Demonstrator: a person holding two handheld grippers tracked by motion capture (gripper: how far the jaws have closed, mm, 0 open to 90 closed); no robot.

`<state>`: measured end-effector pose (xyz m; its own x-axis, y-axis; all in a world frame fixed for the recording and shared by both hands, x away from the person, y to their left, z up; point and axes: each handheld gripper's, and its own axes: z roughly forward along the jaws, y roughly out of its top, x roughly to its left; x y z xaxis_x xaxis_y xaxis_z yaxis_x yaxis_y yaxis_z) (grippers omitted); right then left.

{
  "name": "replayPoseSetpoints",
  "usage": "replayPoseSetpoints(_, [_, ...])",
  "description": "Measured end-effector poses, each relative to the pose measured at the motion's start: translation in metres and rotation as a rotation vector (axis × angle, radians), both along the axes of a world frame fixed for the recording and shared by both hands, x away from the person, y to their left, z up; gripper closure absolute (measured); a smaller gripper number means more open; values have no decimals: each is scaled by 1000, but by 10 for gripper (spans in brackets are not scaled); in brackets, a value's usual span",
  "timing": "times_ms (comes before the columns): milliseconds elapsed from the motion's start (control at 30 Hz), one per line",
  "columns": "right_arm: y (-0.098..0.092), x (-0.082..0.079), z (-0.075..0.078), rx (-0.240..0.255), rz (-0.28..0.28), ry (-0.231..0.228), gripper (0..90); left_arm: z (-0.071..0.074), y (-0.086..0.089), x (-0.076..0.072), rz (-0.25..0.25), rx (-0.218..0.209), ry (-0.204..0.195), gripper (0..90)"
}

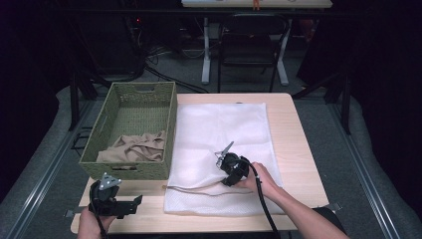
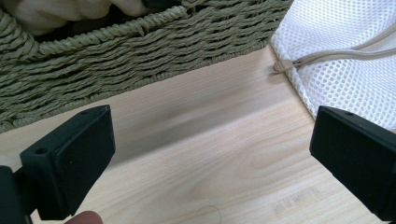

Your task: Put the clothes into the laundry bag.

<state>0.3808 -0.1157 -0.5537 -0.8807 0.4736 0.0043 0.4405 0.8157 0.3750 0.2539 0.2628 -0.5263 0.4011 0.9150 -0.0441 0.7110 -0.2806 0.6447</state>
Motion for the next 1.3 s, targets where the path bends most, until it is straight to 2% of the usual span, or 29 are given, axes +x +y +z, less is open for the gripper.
replayPoseSetpoints(267, [-4, 3, 0, 15, -37, -9, 707, 0, 1, 1, -3, 4, 6, 3])
replayPoseSetpoints(500, [-10, 9, 0, 47, -73, 6, 818, -1, 1, 1, -9, 5, 6, 4])
replayPoseSetpoints(900, [-12, 8, 8, 71, -87, 1, 844, 0, 1, 1, -10, 4, -5, 5])
replayPoseSetpoints(1300, [-16, 8, 19, 106, -94, -18, 848, -1, 2, 2, -20, 3, 3, 4])
